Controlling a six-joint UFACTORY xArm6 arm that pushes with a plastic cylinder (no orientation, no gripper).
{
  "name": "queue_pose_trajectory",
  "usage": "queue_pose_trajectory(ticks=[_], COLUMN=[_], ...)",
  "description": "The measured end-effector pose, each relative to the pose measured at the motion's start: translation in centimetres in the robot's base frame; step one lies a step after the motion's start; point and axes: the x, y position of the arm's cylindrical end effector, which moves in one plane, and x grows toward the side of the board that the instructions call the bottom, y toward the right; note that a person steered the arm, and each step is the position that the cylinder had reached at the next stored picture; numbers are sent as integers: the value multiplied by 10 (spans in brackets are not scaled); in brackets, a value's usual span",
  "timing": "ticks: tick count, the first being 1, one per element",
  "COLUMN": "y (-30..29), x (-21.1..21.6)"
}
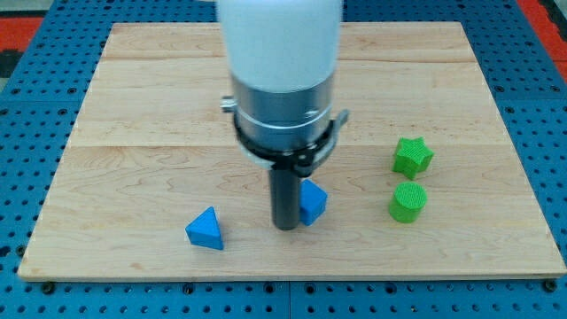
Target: Place the green circle and blue blocks in the horizontal line
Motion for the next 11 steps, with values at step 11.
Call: queue_pose_trajectory(ticks=[11], y=[-94], x=[13])
